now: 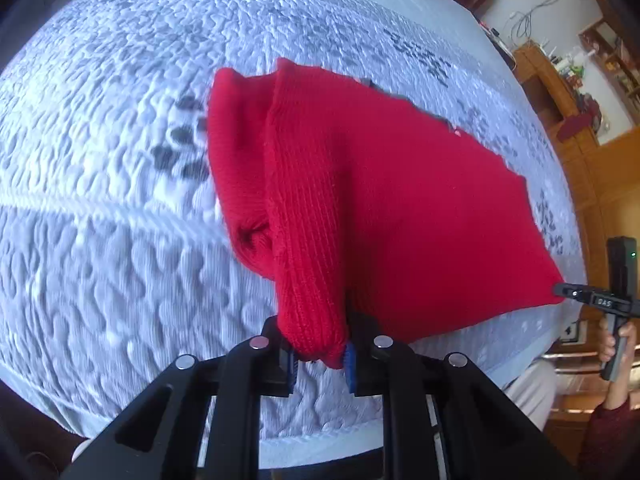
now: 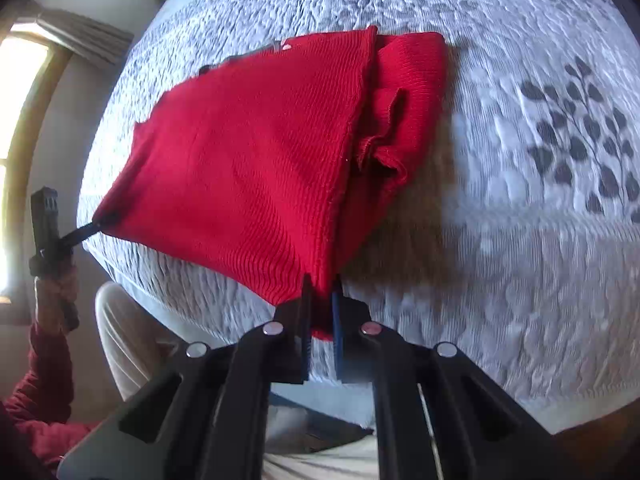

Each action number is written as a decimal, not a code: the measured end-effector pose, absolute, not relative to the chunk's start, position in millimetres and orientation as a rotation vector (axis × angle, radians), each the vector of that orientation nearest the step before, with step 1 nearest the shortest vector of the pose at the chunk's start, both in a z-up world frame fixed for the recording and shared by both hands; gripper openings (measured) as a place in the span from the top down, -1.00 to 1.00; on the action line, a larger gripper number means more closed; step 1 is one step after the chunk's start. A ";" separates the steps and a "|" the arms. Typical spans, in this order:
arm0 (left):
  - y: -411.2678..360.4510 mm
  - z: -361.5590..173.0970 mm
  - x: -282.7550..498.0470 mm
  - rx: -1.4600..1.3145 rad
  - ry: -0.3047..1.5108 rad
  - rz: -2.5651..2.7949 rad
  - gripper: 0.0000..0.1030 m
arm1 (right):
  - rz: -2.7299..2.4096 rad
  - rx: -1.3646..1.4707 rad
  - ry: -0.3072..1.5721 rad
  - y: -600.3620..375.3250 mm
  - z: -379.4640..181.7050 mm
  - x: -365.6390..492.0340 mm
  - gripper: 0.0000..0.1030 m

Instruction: Fold small clothes

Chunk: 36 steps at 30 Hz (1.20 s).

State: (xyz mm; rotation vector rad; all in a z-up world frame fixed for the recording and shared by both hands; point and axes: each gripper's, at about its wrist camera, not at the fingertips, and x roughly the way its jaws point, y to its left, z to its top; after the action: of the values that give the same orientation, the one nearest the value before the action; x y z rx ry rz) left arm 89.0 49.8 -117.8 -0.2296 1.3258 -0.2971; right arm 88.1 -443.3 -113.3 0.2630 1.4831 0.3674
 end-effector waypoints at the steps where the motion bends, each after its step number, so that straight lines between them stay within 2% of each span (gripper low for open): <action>1: 51.4 -123.9 82.1 -0.230 1.331 -0.291 0.66 | 0.360 0.248 1.485 -442.1 -116.8 80.0 0.87; 6: 54.7 -154.6 77.9 -0.250 1.338 -0.261 0.64 | 0.299 0.257 1.526 -444.0 -154.3 71.5 0.87; 10: 46.3 -159.4 72.3 -0.195 1.297 -0.255 0.63 | 0.254 0.301 1.523 -445.8 -185.4 75.2 0.85; 15: 37.9 -158.2 70.3 -0.158 1.265 -0.249 0.55 | 0.227 0.217 1.488 -431.6 -182.3 70.6 0.83; 17: 38.5 -153.9 70.3 -0.172 1.265 -0.260 0.50 | 0.233 0.227 1.487 -429.5 -175.4 71.3 0.64; 19: 46.5 -141.3 70.1 -0.187 1.286 -0.252 0.11 | 0.248 0.257 1.468 -437.4 -162.5 68.8 0.34; 20: 54.2 -131.6 69.0 -0.186 1.277 -0.227 0.10 | 0.260 0.263 1.450 -443.1 -153.3 68.9 0.27; 22: 71.5 -103.6 72.4 -0.181 1.194 -0.198 0.10 | 0.278 0.239 1.396 -445.5 -126.1 68.8 0.27; 25: 77.2 -74.8 107.9 -0.155 1.104 -0.147 0.10 | 0.294 0.246 1.308 -448.6 -88.0 95.4 0.27; 27: 67.2 -74.8 148.7 -0.166 1.106 -0.163 0.10 | 0.284 0.245 1.279 -441.8 -78.5 133.9 0.27; 33: 34.0 -114.8 241.8 -0.067 1.154 -0.125 0.11 | 0.208 0.278 1.358 -438.6 -122.0 227.6 0.23; 36: 18.8 -134.0 265.1 -0.045 1.182 -0.146 0.12 | 0.199 0.318 1.402 -441.0 -149.1 255.9 0.07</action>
State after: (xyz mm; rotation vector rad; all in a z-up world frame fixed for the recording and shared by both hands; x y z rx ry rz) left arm 265.1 18.8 -134.0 -0.0452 1.1820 -0.1462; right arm 255.9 -441.0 -149.1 0.3177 1.4022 0.1992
